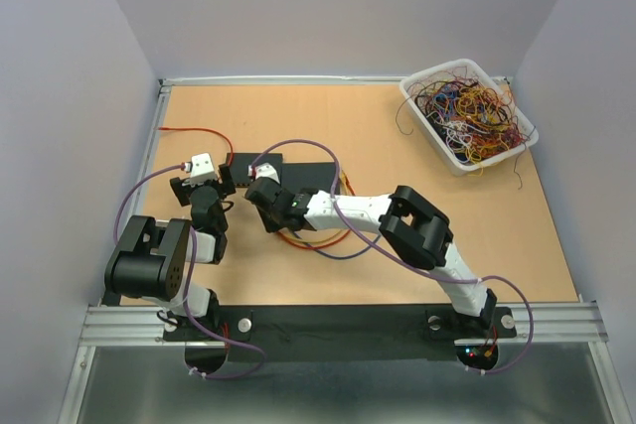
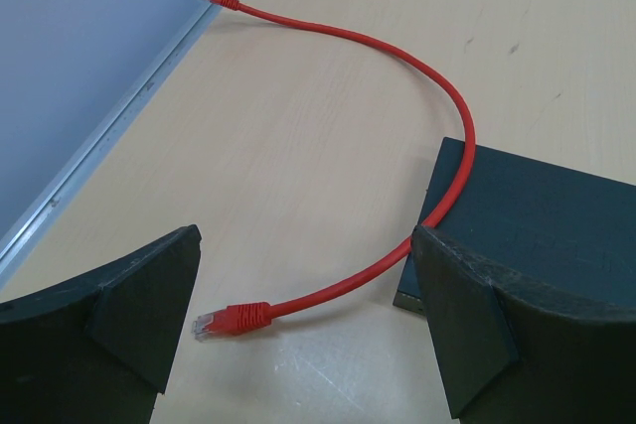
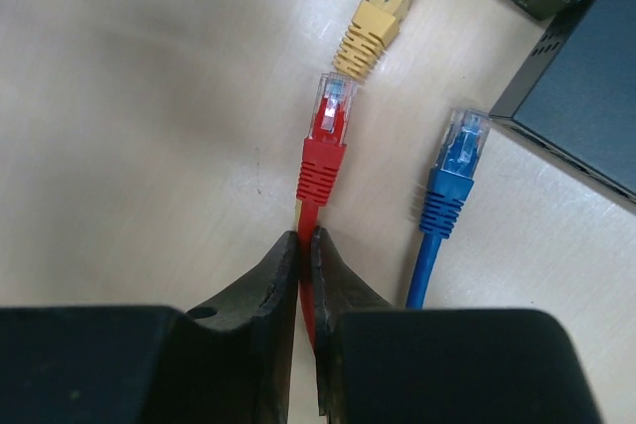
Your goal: Insert the plug into the switch port
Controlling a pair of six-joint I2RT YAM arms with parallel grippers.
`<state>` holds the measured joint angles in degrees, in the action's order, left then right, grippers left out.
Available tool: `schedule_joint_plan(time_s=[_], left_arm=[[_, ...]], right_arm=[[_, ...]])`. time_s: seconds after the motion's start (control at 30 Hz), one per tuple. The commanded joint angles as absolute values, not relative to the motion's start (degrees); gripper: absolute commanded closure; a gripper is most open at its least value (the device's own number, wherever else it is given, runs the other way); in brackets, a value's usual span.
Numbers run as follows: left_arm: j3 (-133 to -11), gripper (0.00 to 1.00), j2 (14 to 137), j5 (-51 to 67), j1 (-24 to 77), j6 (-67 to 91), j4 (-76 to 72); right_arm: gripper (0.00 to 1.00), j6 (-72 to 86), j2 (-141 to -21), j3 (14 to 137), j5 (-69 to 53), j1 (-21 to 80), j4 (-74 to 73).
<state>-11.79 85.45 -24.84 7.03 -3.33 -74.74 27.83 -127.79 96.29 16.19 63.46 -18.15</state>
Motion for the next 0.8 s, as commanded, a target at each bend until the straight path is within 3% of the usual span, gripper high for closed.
schedule_joint_plan(time_s=[0.0,0.13,0.47,0.6,0.77], left_arm=[[-12.66,0.01,84.11,-25.22,6.94,-3.34,-92.37],[-12.57,0.01,84.11,-25.14,6.94,-3.25,-92.46],[-12.66,0.01,84.11,-25.22,6.94,-3.34,-92.37],[-12.57,0.01,84.11,-25.22,6.94,-3.25,-92.37],[-12.57,0.01,84.11,-25.14,6.94,-3.34,-92.37]], right_arm=[[0.87,27.25,-124.2,96.42,19.07,63.81,-19.86],[0.86,26.19,-120.16,95.01,18.2,63.81,-19.95],[0.68,26.45,-110.22,84.21,18.02,63.81,-19.95],[0.7,27.42,-108.02,80.25,18.02,63.81,-19.69],[0.63,26.9,-107.84,79.1,17.67,63.81,-19.25]])
